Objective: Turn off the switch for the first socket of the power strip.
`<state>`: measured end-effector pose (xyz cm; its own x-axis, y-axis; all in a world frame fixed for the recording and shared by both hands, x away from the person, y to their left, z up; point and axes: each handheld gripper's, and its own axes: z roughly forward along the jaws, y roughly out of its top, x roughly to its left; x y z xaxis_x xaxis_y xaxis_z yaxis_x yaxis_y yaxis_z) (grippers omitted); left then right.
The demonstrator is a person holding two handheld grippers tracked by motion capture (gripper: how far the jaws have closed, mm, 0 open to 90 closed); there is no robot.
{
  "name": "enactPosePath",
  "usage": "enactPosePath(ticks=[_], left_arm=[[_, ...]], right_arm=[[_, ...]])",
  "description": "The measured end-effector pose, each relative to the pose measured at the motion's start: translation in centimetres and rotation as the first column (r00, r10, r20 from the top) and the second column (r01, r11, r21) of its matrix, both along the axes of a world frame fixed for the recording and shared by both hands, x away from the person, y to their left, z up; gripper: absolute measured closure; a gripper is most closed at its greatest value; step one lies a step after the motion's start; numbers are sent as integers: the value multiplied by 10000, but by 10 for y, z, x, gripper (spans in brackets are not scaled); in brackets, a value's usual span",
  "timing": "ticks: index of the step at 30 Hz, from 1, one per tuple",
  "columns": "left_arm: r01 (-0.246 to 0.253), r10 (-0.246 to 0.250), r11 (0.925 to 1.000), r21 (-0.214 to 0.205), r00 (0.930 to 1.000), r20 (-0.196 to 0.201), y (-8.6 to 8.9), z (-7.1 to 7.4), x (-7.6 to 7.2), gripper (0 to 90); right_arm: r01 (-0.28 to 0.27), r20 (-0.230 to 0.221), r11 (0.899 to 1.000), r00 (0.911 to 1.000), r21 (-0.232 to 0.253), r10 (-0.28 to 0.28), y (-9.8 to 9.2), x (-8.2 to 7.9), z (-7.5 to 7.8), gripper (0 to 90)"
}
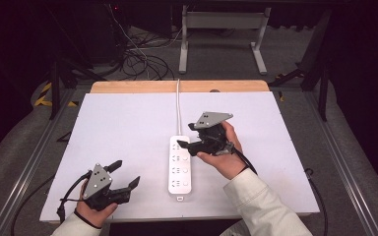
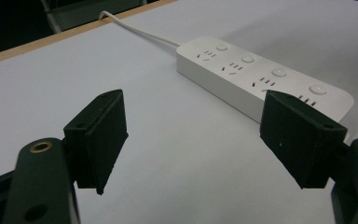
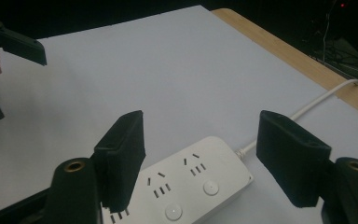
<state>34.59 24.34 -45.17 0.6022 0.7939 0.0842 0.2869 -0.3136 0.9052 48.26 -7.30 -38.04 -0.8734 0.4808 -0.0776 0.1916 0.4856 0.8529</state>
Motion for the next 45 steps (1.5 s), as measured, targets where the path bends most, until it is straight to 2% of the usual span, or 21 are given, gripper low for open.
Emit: enactPosePath(ticks=[8, 13, 18, 22, 34, 45], left_arm=[[-15, 15, 10000, -28, 10000, 25, 0, 1, -1, 232], [-46, 46, 10000, -28, 10000, 25, 0, 0, -1, 232], [-69, 69, 10000, 47, 9999, 81, 1, 1, -1, 232], [-87, 87, 10000, -1, 9999, 86, 1, 1, -1, 232], [-116, 117, 9999, -71, 9999, 74, 0, 1, -2, 232], [-105, 106, 9999, -111, 9999, 125, 0, 3, -4, 230]], right_arm=[[-58, 136, 9999, 9999, 142, 56, -14, -13, 10, 250], [-11, 200, 9990, 9998, 457, 2, -27, -22, 15, 231], [18, 176, 9983, 9998, 588, -29, -41, -31, 16, 211], [55, 265, 9990, 9996, 447, -67, -52, -37, 10, 188], [333, -89, 9948, 9994, 962, -326, -92, -46, -12, 150], [785, -14, 9876, 9969, 1359, -790, -121, -53, -36, 150]])
